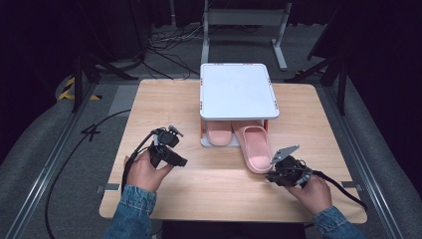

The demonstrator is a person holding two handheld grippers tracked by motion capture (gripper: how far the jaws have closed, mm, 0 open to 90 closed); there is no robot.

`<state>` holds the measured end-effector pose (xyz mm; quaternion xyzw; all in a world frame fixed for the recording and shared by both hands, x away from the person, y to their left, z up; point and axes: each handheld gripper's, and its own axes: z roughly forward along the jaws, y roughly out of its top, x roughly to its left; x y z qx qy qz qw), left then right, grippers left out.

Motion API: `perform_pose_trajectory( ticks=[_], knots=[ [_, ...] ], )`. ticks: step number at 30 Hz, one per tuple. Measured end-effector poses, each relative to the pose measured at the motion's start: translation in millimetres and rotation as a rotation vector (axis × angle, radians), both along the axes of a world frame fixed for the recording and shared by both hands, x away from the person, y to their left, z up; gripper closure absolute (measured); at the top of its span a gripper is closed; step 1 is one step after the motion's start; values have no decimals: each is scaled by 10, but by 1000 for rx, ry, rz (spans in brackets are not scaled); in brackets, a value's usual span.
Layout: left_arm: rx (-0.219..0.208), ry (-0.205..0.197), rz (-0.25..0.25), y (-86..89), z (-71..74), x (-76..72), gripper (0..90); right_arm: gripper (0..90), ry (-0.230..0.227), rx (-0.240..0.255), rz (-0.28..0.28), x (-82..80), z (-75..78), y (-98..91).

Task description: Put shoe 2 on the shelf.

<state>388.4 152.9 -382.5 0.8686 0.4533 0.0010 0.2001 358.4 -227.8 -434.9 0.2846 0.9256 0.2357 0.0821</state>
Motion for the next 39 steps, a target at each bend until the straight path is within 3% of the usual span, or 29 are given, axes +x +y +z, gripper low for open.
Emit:
perform_pose_trajectory(
  ticks=[2,4,7,8,11,16,24,36,39],
  knots=[
    [-4,0,14,22,1,-24,524,797,-14,29,28,60,-10,49],
    [2,-8,19,59,8,-50,525,803,-6,-17,5,134,-13,116],
    [4,-8,31,112,1,-73,525,799,-48,28,38,224,16,148],
    [-3,-6,37,122,-6,-81,525,800,-41,39,32,262,13,154],
    [1,1,42,151,-15,-101,525,799,-36,3,6,360,5,202],
    [-1,-1,57,173,-17,-133,526,800,-47,46,35,489,-16,266],
    [1,2,55,159,-33,-121,526,792,-45,101,6,683,-39,281],
    [8,2,28,94,-54,-60,526,819,-66,130,-54,867,-98,294],
    [7,4,33,90,-57,-58,526,861,-53,132,-66,898,-97,286]
  ],
)
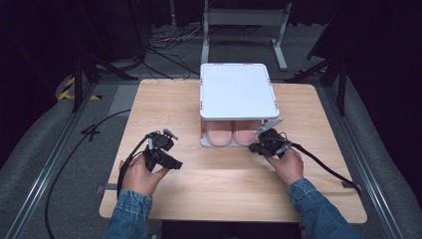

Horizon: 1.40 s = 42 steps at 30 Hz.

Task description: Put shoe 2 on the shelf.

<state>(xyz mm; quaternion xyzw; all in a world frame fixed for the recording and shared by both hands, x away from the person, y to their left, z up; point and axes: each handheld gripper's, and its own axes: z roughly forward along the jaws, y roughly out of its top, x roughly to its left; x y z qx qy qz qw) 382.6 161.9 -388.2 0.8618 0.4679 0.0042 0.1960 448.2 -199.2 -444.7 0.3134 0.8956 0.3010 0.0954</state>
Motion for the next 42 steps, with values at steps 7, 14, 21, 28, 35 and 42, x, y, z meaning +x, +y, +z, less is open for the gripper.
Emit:
perform_pose_trajectory(
  ticks=[7,14,21,28,35,42],
  knots=[
    [-2,-9,0,16,10,-7,524,754,-2,9,8,-27,19,0],
    [-12,-26,-1,37,36,-5,515,653,-56,-6,1,-224,274,-127],
    [-13,-27,-14,9,39,16,503,483,-104,0,-46,-497,691,-482],
    [-18,-42,-7,59,54,12,477,426,-117,33,-110,-634,902,-819],
    [-11,-73,1,149,79,16,419,327,-113,35,-152,-688,926,-1142],
    [-10,-104,32,305,65,47,385,240,-39,23,-275,-716,831,-1609]
  ],
)
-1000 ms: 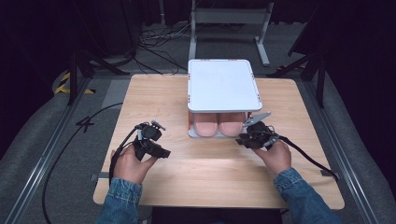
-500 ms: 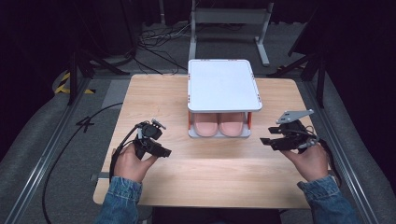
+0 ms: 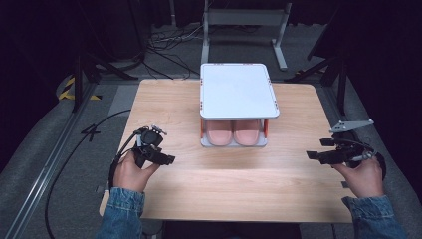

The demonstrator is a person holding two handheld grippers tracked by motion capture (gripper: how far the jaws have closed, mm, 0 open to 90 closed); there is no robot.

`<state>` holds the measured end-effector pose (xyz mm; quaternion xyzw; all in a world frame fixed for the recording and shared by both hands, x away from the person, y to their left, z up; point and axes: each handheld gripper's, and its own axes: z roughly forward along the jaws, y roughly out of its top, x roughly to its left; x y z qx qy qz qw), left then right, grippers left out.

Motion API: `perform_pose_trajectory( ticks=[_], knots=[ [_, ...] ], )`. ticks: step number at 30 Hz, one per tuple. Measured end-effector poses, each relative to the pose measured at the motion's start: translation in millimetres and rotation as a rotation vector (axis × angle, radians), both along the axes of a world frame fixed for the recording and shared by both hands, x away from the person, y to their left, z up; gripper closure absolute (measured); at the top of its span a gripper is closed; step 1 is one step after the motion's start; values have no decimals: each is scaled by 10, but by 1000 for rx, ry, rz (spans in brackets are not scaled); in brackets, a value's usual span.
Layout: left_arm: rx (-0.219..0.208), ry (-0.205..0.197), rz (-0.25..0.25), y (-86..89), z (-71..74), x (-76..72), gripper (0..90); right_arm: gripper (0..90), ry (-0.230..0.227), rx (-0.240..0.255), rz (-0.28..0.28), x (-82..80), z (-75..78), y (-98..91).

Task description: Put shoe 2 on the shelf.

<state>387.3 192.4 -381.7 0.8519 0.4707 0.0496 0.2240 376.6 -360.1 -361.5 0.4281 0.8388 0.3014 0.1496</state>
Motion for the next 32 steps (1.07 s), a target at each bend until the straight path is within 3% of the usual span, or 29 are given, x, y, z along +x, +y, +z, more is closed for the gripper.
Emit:
perform_pose_trajectory(
  ticks=[1,3,4,10,15,19,28,32],
  knots=[
    [0,0,0,0,0,0,386,240,0,0,0,0,0,0],
    [-5,1,12,42,-16,14,385,253,-57,-19,16,-21,-63,-130],
    [-5,2,16,54,-21,19,383,253,-63,-28,13,-23,-93,-174],
    [-7,-3,21,90,-54,34,381,253,-38,-40,-29,-7,-316,-392],
    [-1,4,44,188,-171,77,384,253,-24,-70,-33,14,-487,-499],
    [0,8,49,234,-235,100,386,245,-9,-67,-52,60,-694,-619],
    [21,10,51,245,-333,121,384,224,24,-75,-65,136,-966,-654],
    [26,6,48,248,-340,129,383,224,53,-68,-75,158,-1005,-632]
  ],
)
